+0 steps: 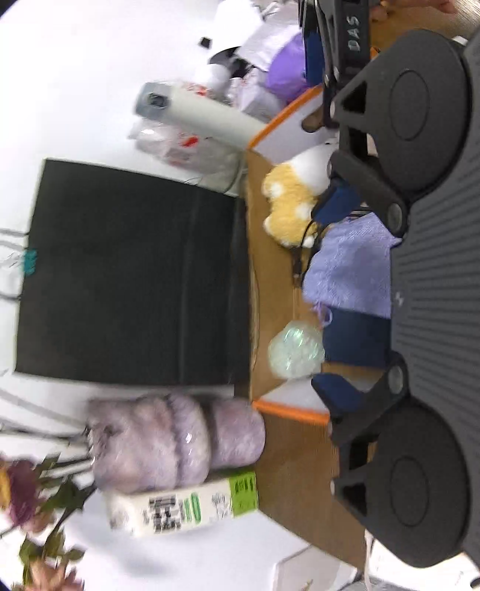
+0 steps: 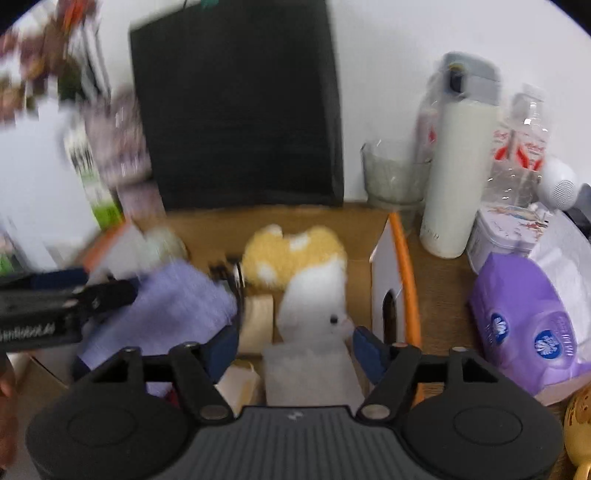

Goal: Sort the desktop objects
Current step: 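Open both grippers to drop the bag and plastic box into the box, then grasp the crumpled white tissue with left gripper while right grasps white ridged cap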

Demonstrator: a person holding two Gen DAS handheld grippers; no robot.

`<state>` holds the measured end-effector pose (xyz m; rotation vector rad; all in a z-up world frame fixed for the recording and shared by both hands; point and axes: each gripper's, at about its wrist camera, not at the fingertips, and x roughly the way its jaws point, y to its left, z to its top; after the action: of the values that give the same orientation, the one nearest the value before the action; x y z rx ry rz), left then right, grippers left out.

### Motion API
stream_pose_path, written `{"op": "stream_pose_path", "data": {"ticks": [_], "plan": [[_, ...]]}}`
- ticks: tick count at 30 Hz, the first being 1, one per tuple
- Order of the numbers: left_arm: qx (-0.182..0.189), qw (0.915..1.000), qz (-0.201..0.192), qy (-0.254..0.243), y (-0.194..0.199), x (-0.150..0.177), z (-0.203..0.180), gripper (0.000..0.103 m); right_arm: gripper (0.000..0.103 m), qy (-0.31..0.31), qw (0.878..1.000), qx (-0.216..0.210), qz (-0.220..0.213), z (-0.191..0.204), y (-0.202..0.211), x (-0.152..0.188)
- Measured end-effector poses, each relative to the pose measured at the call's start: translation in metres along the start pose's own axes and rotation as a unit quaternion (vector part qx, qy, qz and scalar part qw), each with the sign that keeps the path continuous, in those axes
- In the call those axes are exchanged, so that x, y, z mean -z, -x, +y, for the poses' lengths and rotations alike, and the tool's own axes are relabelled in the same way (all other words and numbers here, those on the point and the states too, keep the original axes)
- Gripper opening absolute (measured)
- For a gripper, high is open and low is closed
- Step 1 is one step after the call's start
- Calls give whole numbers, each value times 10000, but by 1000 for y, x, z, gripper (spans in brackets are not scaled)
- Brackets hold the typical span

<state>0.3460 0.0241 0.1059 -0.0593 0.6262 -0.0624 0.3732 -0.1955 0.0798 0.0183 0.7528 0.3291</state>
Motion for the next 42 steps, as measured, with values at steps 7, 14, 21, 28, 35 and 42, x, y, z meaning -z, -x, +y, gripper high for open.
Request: {"op": "stream_pose_path", "data": {"ticks": [7, 14, 21, 28, 35, 42], "plan": [[-182, 9992, 47, 365, 56, 37, -12, 98, 77, 120, 9991, 224, -337, 21, 57, 31], [474, 9974, -289, 452, 154, 143, -13, 103, 82, 590, 9953, 113, -757, 49, 128, 129], [748, 9971, 158, -25, 185, 231, -17, 103, 82, 391, 9972, -182, -605, 58, 161, 224], [479, 9987, 163, -26, 192, 260, -13, 103, 82, 389, 9979, -107, -511, 64, 171, 277], [388, 9988, 227, -214, 186, 261, -21, 103, 85, -92, 9978, -3, -655, 52, 172, 279], [366, 9987, 319, -160, 183, 261, -19, 103, 85, -209, 9978, 36, -632, 48, 169, 280]]}}
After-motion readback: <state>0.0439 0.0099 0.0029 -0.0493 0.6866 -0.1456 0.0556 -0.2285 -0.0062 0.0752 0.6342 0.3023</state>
